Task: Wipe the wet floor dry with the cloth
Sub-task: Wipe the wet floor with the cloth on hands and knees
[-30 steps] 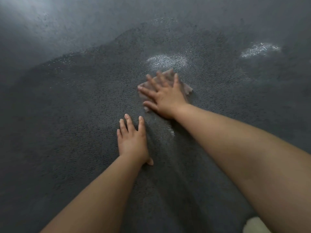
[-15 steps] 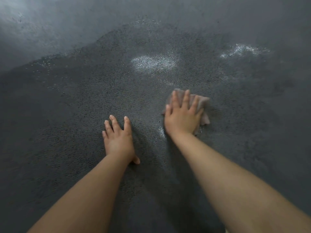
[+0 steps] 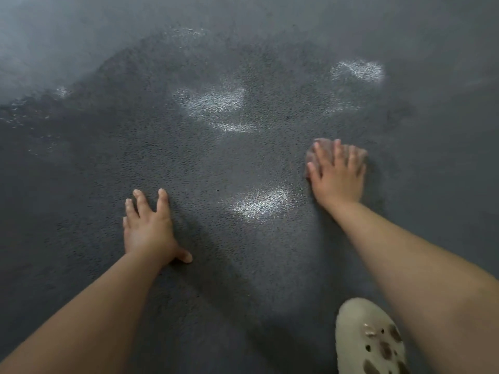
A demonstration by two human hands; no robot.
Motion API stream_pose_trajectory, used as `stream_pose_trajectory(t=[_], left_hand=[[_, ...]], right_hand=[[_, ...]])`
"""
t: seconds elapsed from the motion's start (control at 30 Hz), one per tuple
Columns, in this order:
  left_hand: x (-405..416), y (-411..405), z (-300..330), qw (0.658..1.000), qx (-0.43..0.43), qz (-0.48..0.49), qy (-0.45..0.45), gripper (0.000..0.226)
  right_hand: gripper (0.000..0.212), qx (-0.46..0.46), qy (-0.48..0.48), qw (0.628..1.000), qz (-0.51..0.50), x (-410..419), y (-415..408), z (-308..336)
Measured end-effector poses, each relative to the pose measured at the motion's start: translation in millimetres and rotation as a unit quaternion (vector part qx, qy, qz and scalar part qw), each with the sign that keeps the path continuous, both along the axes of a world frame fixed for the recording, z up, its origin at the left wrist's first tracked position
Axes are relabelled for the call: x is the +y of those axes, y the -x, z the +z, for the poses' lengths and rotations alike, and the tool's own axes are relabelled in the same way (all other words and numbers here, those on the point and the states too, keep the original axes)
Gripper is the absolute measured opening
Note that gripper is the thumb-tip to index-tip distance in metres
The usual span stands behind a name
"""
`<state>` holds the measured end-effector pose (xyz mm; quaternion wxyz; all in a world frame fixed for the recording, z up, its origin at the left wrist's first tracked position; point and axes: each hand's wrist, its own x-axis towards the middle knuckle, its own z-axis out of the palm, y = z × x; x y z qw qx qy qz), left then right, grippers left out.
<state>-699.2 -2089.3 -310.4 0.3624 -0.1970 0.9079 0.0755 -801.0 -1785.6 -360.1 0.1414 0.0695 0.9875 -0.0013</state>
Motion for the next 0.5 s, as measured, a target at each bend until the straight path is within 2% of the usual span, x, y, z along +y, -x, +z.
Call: stream_pose_trajectory(t=[0.07, 0.1, 0.17, 0.23, 0.3, 0.4, 0.5], left_hand=[[1, 0, 0, 1.000, 0.001, -0.003, 0.007, 0.147], [1, 1, 0, 1.000, -0.003, -0.005, 0.010, 0.147], [3, 4, 2, 0.999, -0.022, -0.010, 0.021, 0.148], [9, 6, 6, 0.997, -0.049, -0.030, 0.046, 0.146], [21, 9, 9, 0.993, -0.048, -0.082, 0.075, 0.134], [57, 18, 10, 0.982, 0.030, -0.178, 0.051, 0.109], [105, 33, 11, 0.975, 0.099, -0.198, -0.015, 0.097]], right_hand=[[0.051, -0.001, 0.011, 0.991, -0.132, 7, -2, 4], [0.052, 0.003, 0.016, 0.986, -0.165, -1, -6, 4], [0.053, -0.002, 0.023, 0.986, -0.165, -28, -21, 6], [0.055, -0.019, 0.029, 0.996, -0.084, -61, -45, 4], [0.055, 0.001, 0.036, 0.998, 0.045, -84, -73, 1], [0.054, 0.002, 0.067, 0.975, 0.211, -73, -84, 0], [0.052, -0.008, 0.059, 0.940, 0.335, -24, -58, -2]])
